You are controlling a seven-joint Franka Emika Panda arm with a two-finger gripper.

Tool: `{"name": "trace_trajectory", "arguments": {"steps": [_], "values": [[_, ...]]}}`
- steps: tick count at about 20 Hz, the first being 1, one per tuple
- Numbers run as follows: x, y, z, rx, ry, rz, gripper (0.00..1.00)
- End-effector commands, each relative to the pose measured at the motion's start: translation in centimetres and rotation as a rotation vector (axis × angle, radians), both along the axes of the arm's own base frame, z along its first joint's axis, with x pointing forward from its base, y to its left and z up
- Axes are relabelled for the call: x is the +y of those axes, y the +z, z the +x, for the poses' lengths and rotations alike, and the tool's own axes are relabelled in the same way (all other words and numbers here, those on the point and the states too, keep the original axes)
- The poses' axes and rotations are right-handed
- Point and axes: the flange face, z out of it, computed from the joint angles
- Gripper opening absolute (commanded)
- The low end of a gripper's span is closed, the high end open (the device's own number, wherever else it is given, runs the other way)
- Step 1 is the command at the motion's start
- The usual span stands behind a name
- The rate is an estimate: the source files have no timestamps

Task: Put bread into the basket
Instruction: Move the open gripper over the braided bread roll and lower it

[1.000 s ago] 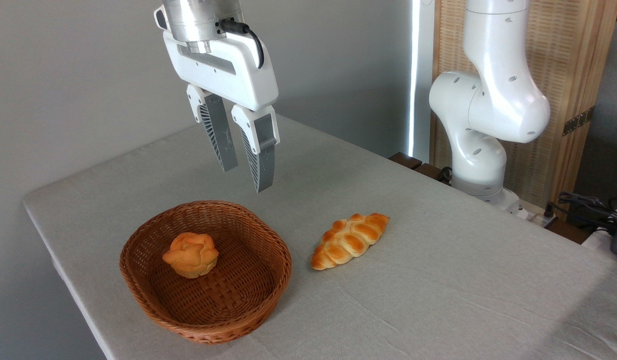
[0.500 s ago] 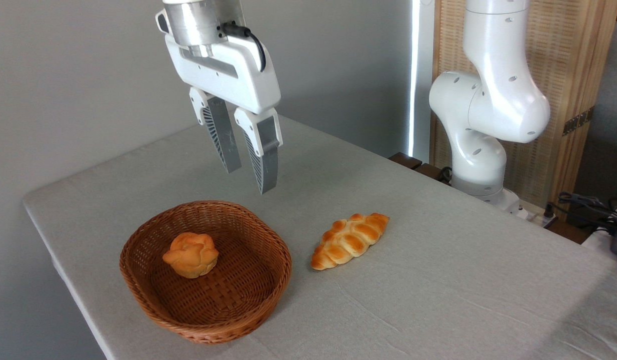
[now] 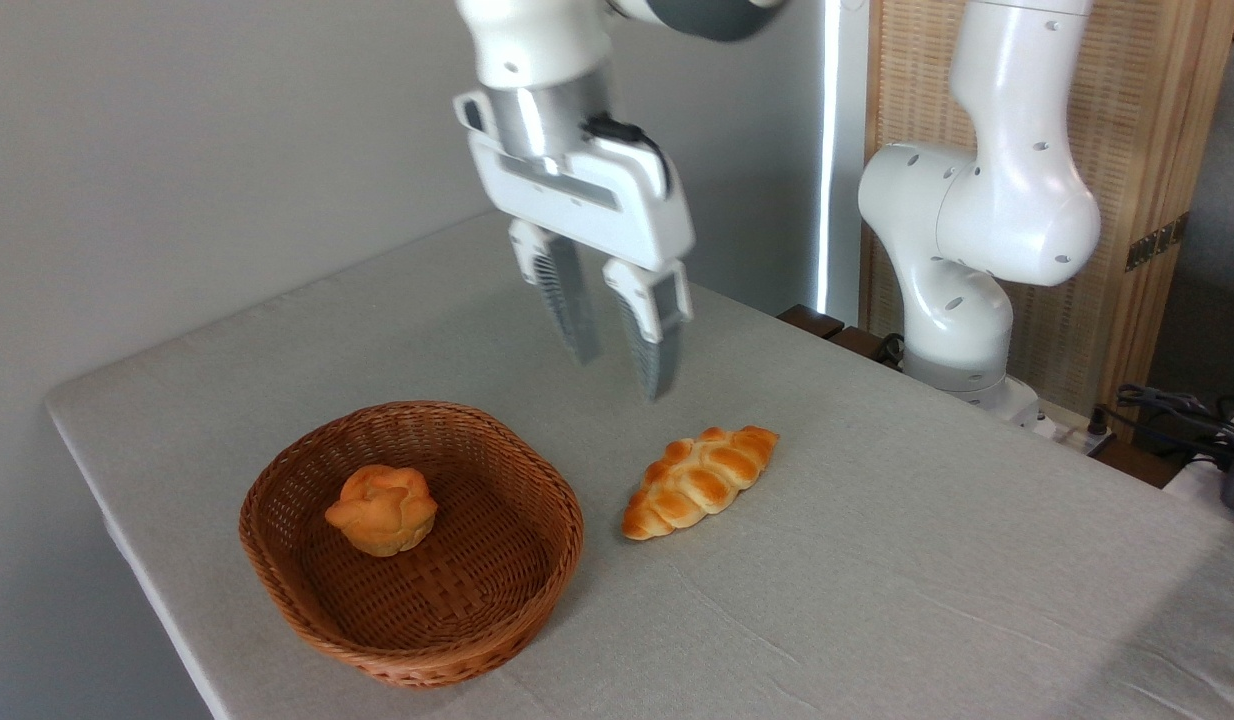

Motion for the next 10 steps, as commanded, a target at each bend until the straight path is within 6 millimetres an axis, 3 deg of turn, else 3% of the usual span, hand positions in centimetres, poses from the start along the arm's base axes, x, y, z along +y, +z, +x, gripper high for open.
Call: {"name": "trace_trajectory", "arguments": {"steps": [1,10], "values": [[0.5,-3.8,-2.9,0.012,-0.02,0.015,1.0],[0.7,-10.4,-4.1,0.014,-0.082,0.052,1.0]]}}
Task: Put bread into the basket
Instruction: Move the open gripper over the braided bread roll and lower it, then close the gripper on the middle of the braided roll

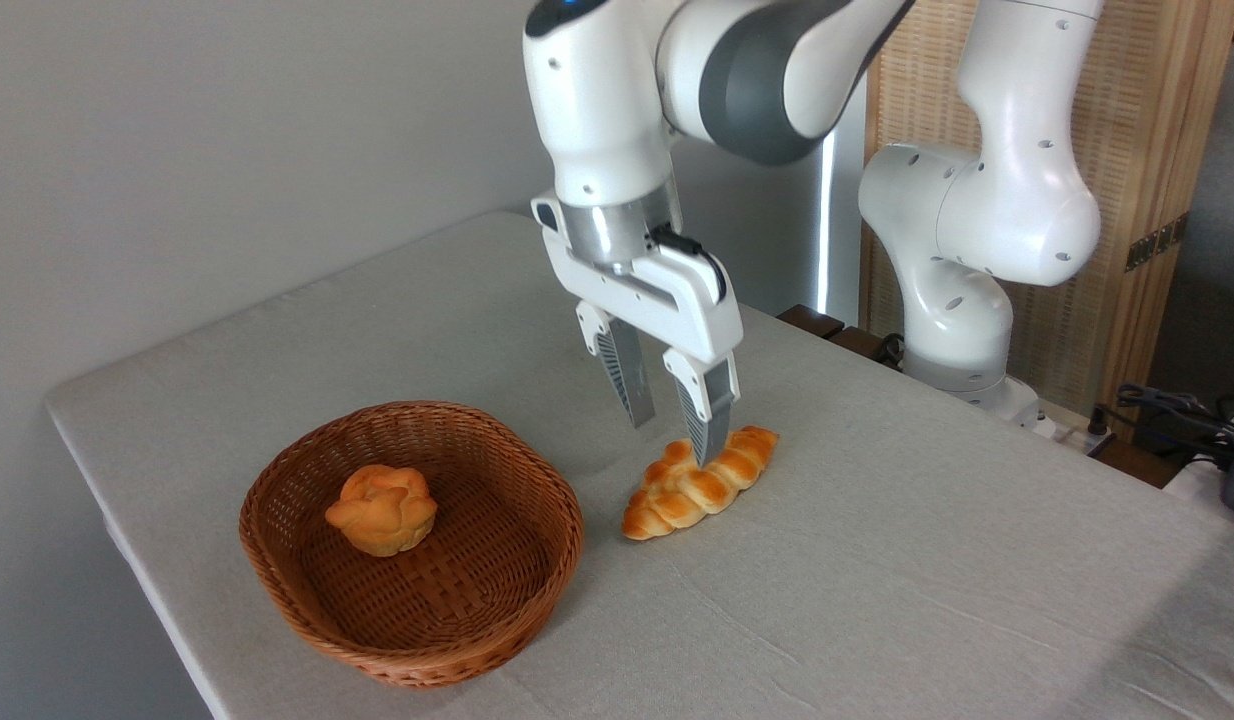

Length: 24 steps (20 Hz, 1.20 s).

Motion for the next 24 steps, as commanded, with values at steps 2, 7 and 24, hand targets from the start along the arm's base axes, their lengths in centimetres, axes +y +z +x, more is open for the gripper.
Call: {"name": "trace_trajectory", "arguments": {"steps": [2,7,24], "values": [[0.5,-1.8,-0.9,0.003,-0.055,0.074,1.0],[0.4,-2.8,-1.1,0.021,-0.061,0.074,1.0],[-0.1,-4.5,-1.5,0.038,-0.083,0.073,0.42]]}}
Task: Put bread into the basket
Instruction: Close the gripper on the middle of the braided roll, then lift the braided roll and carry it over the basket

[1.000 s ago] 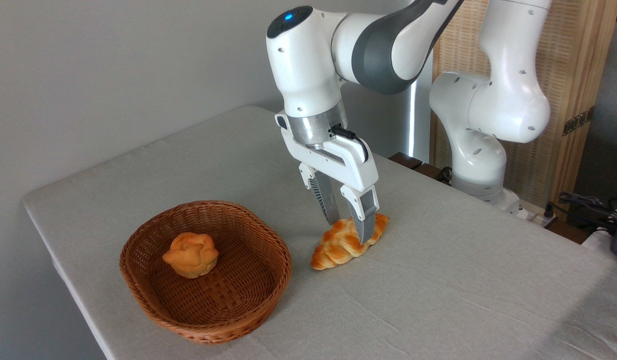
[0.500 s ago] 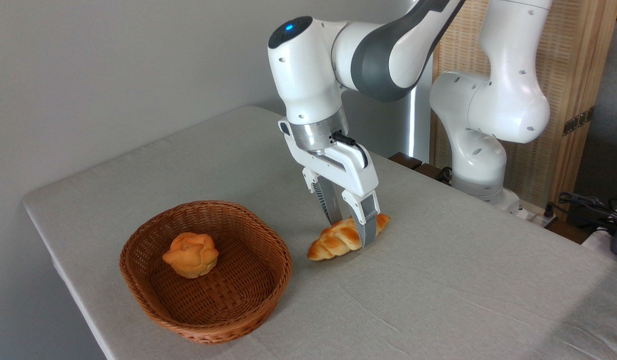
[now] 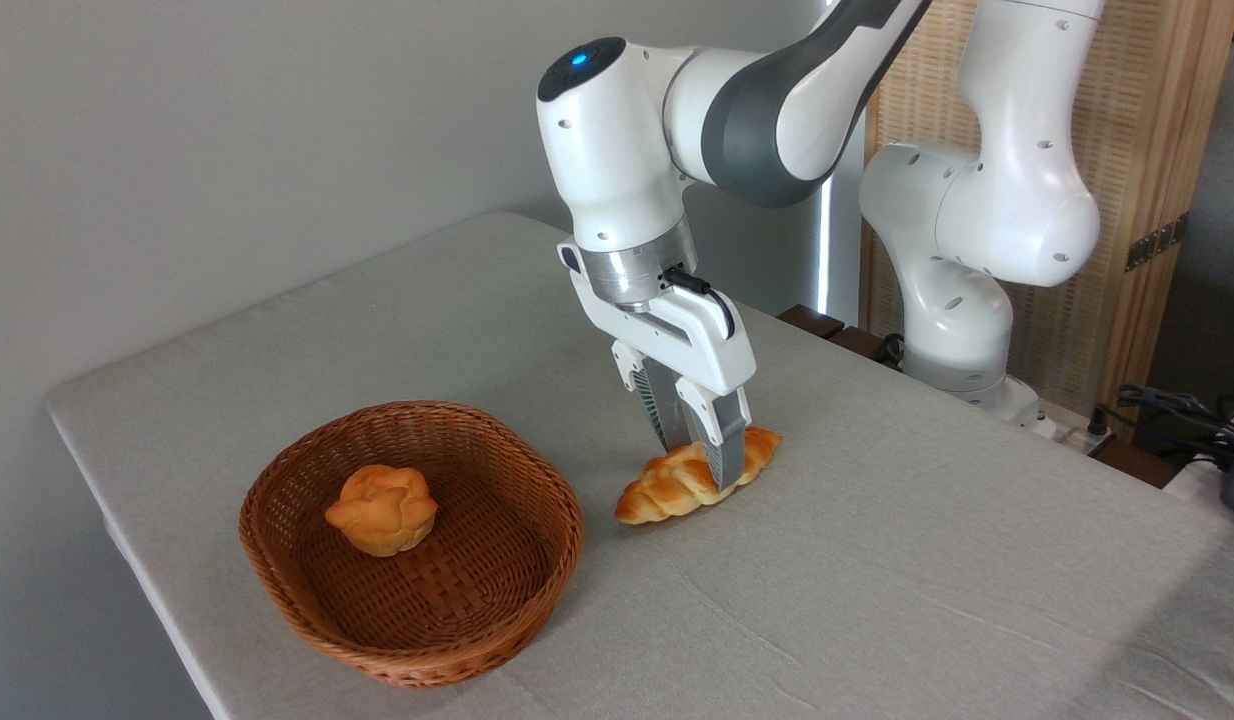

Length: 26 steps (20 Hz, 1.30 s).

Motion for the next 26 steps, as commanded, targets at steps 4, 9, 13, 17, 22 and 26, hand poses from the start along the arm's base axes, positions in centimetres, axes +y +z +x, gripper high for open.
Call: {"name": "trace_trajectory", "arguments": {"steps": [4,9,13,17,22,26], "values": [[0.2,-0.8,-0.1,0.007,-0.024,0.01,0.24],[0.1,1.5,-0.3,0.066,-0.058,0.02,0.21],[-0.1,5.0,1.1,0.026,-0.057,0.018,0.21],[-0.3,9.9,3.7,-0.037,-0.05,0.002,0.23],[-0.8,15.0,11.6,-0.165,-0.016,-0.091,0.26],[-2.1,12.5,16.7,-0.331,-0.035,-0.112,0.37]]}}
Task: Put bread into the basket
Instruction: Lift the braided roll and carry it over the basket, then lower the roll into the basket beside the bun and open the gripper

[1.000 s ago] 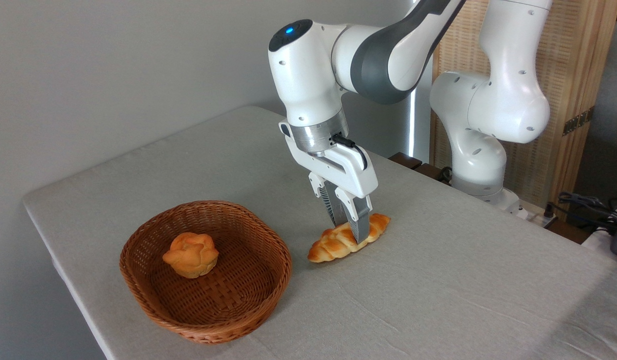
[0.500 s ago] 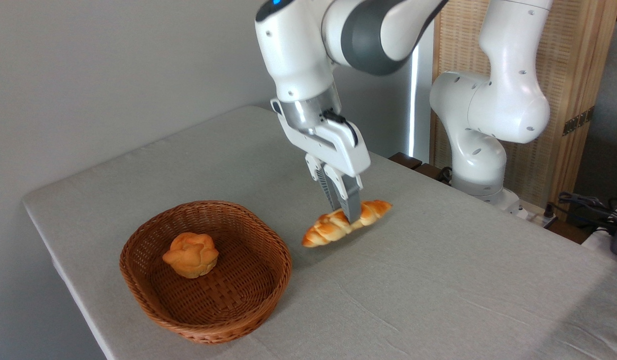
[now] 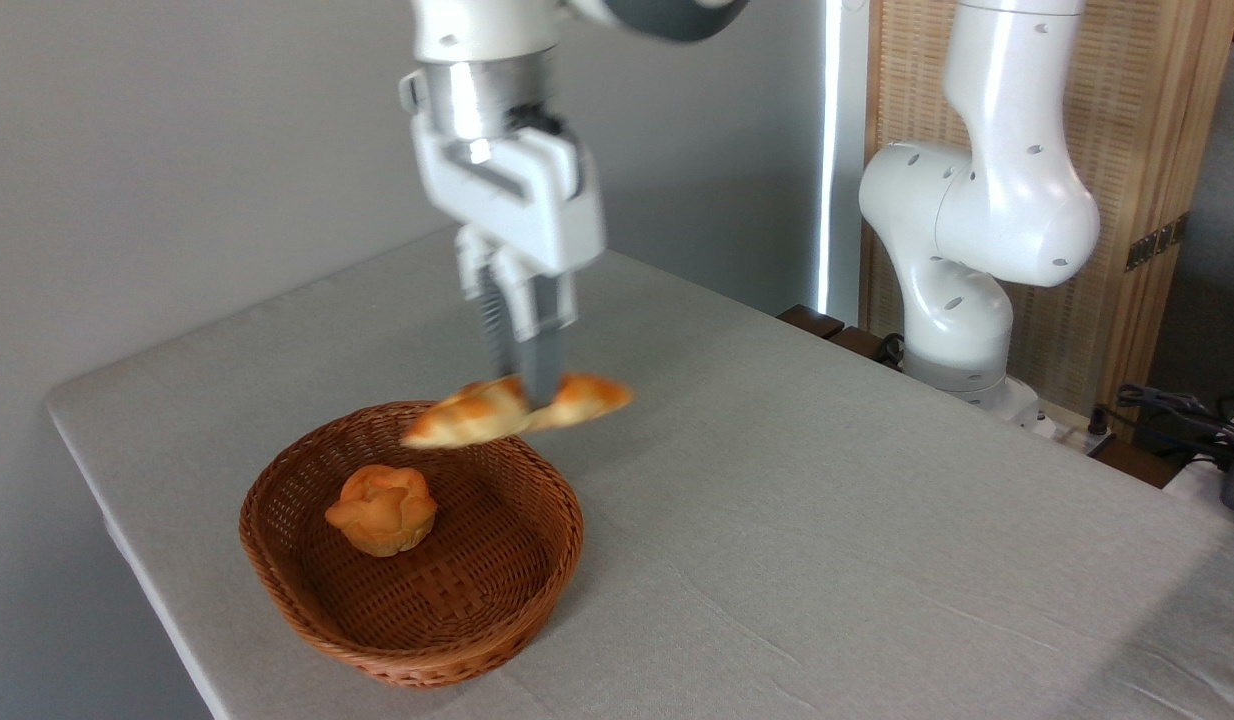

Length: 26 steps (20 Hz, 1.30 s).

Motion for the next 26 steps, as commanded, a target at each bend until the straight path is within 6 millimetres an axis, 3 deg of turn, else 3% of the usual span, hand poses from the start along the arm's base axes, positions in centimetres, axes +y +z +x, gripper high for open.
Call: {"name": "trace_trajectory", "arguments": {"steps": [1,3,10,20,26], "values": [[-1.2,-3.4,5.2,-0.079,-0.024,-0.029,0.5],[-2.3,-5.0,5.3,-0.055,-0.051,-0.01,1.0],[-2.4,-5.5,5.0,-0.041,-0.048,-0.01,1.0],[-0.6,-4.9,5.2,-0.052,-0.022,-0.007,1.0],[1.0,-1.0,5.1,-0.106,0.02,-0.015,1.0]]}}
